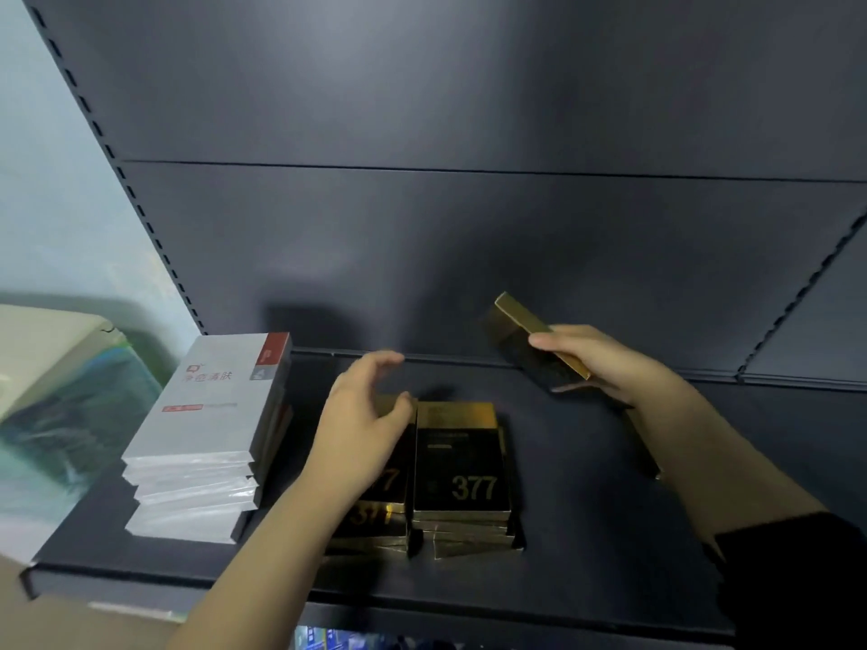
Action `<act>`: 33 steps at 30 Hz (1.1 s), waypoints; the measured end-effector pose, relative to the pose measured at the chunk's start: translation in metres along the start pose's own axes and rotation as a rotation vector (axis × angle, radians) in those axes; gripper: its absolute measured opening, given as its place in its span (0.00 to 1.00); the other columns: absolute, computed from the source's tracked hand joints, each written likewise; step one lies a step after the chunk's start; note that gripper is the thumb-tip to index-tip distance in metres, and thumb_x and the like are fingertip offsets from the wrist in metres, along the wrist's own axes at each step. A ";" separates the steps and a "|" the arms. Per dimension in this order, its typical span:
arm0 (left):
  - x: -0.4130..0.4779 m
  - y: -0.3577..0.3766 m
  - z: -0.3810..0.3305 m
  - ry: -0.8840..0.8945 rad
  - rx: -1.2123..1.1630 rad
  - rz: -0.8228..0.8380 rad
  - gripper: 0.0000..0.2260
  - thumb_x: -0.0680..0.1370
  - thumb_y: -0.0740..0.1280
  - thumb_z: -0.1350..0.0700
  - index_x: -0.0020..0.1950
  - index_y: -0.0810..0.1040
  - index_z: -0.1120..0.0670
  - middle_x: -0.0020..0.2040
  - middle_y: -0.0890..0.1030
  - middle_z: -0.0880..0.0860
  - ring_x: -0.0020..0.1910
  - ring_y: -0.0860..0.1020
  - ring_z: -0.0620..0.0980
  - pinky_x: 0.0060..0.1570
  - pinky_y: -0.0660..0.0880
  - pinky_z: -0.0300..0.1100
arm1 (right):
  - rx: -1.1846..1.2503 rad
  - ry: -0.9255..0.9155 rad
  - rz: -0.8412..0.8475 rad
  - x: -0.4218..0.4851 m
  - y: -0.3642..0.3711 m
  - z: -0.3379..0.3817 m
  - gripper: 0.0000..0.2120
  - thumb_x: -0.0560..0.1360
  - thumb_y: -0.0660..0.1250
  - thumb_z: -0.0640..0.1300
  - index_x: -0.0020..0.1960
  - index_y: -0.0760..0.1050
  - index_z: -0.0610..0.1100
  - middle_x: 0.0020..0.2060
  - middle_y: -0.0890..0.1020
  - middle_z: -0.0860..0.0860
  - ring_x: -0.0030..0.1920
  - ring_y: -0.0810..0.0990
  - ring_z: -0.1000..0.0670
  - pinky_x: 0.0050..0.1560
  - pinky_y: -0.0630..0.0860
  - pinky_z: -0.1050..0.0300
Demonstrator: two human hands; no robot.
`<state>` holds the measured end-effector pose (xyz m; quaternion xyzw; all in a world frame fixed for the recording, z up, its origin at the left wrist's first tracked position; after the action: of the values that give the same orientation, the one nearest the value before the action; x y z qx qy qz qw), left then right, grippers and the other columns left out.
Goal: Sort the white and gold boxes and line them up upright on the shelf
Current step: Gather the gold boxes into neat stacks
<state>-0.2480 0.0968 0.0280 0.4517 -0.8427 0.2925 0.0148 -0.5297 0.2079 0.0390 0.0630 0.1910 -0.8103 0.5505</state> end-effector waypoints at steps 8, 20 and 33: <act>0.018 0.018 -0.037 -0.157 -0.628 0.139 0.23 0.72 0.73 0.45 0.65 0.74 0.45 0.58 0.81 0.48 0.56 0.81 0.47 0.48 0.82 0.45 | 0.426 -0.032 0.765 -0.031 0.059 0.033 0.32 0.71 0.69 0.62 0.70 0.69 0.47 0.63 0.75 0.36 0.58 0.77 0.30 0.49 0.80 0.38; 0.022 0.016 -0.023 -0.277 -0.737 -0.152 0.09 0.74 0.73 0.52 0.53 0.78 0.50 0.42 0.85 0.47 0.39 0.83 0.46 0.36 0.79 0.44 | 0.292 -0.195 0.443 -0.049 0.053 -0.003 0.13 0.75 0.68 0.45 0.59 0.76 0.43 0.50 0.84 0.36 0.47 0.85 0.40 0.41 0.82 0.54; 0.015 -0.010 0.024 -0.404 0.252 0.105 0.19 0.78 0.66 0.47 0.68 0.75 0.51 0.62 0.79 0.58 0.60 0.77 0.58 0.58 0.73 0.50 | -1.277 0.335 -0.028 -0.062 -0.069 -0.089 0.59 0.58 0.82 0.52 0.78 0.49 0.50 0.74 0.61 0.49 0.74 0.60 0.42 0.73 0.59 0.44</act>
<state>-0.2433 0.0692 0.0172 0.4547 -0.8078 0.2995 -0.2257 -0.5787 0.3178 -0.0071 -0.1532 0.7178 -0.5240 0.4321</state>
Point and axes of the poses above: each hand's wrist, its own x-axis towards the middle knuckle, its own y-axis out of the palm, z = x × y, the point moved 2 cm from there along x, towards the middle knuckle
